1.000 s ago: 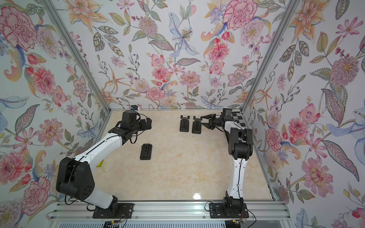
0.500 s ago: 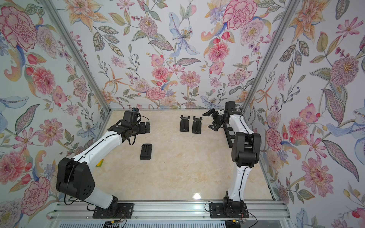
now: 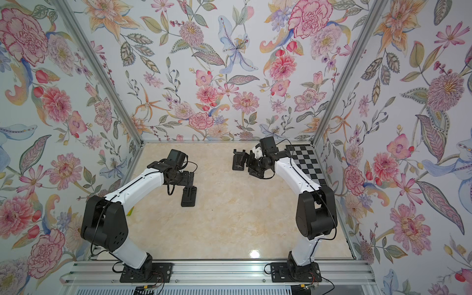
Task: Open the phone stand
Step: Pick up the phone stand at the center of the board.
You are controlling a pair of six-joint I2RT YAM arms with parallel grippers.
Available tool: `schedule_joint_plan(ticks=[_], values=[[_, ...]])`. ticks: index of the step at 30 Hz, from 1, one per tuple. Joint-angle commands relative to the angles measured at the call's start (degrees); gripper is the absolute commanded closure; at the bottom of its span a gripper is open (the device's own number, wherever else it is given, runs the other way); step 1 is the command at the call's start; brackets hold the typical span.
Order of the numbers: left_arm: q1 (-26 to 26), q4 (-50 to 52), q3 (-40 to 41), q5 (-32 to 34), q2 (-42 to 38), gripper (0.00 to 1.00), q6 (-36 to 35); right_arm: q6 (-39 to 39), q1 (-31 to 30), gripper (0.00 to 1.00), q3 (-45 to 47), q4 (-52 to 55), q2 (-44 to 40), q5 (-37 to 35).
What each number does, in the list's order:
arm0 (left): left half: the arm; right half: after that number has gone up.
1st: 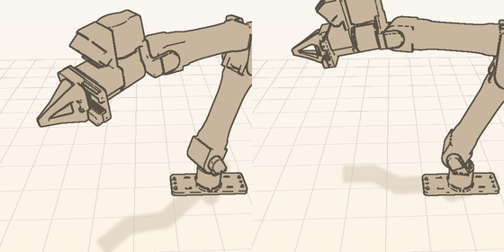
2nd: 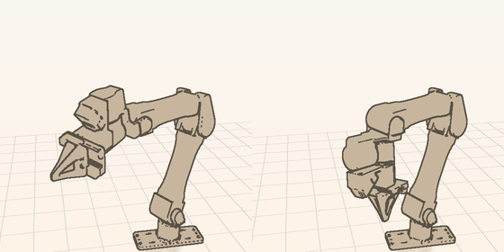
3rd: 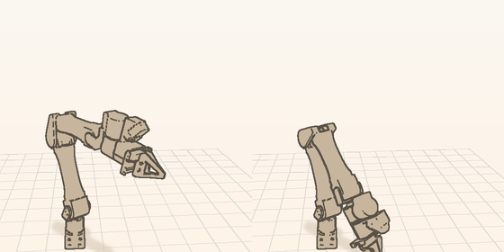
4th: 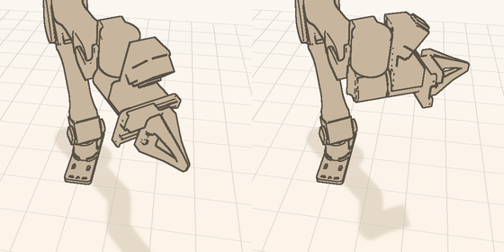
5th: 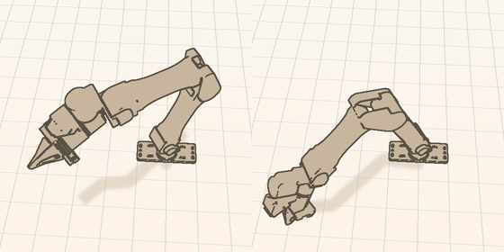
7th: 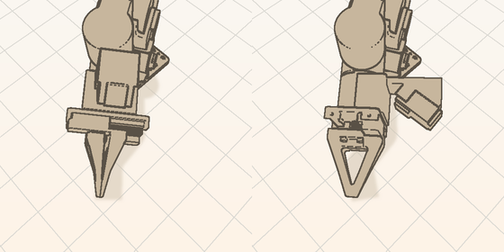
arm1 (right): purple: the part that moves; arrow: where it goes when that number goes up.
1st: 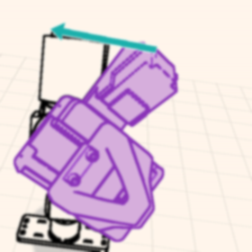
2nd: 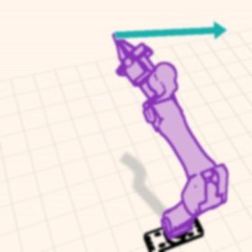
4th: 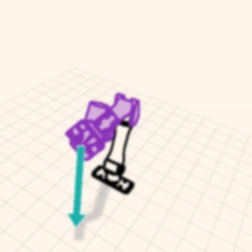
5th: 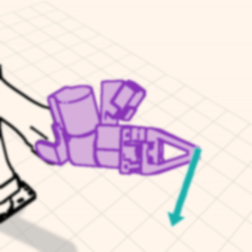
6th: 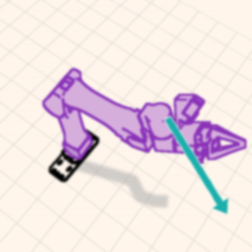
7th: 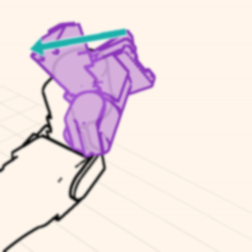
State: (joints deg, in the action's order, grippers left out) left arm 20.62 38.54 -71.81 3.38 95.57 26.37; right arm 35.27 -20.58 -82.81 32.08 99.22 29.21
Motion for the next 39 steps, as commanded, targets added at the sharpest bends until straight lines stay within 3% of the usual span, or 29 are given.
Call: schedule_joint_plan(ticks=[1, 9, 11, 15, 39], values=[[2.3, 3.2, 1.3, -2.3, 1.2, 0.03, 3.6, -2.0, -1.5, 0.00, 2.9, -1.1, -3.0, -4.5], [3.4, 3.7, 2.6, -5.5, 4.3, 0.20, 7.5, -0.7, -3.4, 0.00, 8.6, -4.4, -5.2, -4.9], [3.4, 3.8, 3.0, -6.0, 4.6, 0.34, 8.2, -0.8, -3.4, 0.00, 8.8, -4.6, -5.3, -5.0], [3.5, 3.8, 3.8, -5.9, 5.2, 0.52, 9.4, -1.0, -3.3, 0.00, 8.8, -4.9, -5.0, -4.9], [3.4, 3.4, 4.5, -4.3, 10.5, 0.56, 9.4, -2.7, -2.7, 0.00, 9.7, -4.0, -4.9, -4.0]])
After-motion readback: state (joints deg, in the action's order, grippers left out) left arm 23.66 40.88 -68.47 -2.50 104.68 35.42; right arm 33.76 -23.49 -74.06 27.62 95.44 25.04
